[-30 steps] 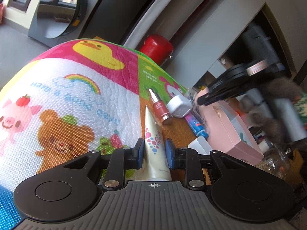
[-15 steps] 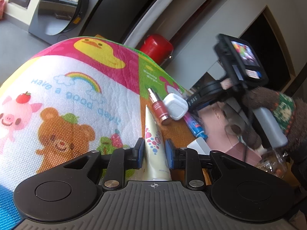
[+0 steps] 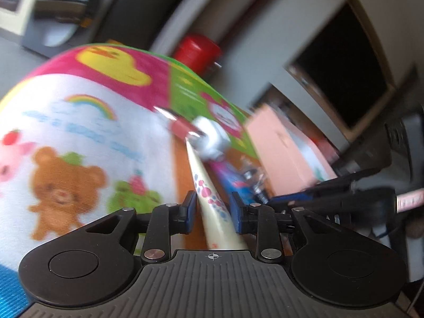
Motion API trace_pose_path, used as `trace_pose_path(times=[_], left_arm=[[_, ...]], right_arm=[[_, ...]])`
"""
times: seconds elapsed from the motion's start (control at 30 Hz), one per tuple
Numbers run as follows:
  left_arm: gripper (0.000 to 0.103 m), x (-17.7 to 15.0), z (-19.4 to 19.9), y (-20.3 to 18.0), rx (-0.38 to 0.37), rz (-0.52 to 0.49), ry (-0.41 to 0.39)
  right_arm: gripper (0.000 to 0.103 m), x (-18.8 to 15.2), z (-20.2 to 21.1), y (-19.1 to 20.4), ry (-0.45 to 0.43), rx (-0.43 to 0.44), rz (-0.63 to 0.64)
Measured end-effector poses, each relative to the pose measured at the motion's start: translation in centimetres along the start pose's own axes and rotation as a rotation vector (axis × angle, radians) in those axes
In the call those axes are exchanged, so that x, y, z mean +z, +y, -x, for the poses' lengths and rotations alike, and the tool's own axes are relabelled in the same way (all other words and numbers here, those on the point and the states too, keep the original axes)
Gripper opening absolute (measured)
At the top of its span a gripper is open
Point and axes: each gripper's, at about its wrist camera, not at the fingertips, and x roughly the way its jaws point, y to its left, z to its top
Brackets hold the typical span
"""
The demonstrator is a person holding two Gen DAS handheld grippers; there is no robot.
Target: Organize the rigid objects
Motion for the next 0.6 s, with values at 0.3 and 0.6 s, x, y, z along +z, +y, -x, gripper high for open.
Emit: trace_pose_path(times=[0.3,0.6], left_arm=[[0.030,7.3,0.8,0.6,0.141,0.062,-0.102],[0.036,8.8,-7.7,-0.1,0.315,-0.027,0.066]], right_arm=[[0.033,-7.5,4.1,-1.9,-0.218,0.050,-0.070],[0.046,-11.8,6.2,-3.2,-0.410,0.002,-0.046]])
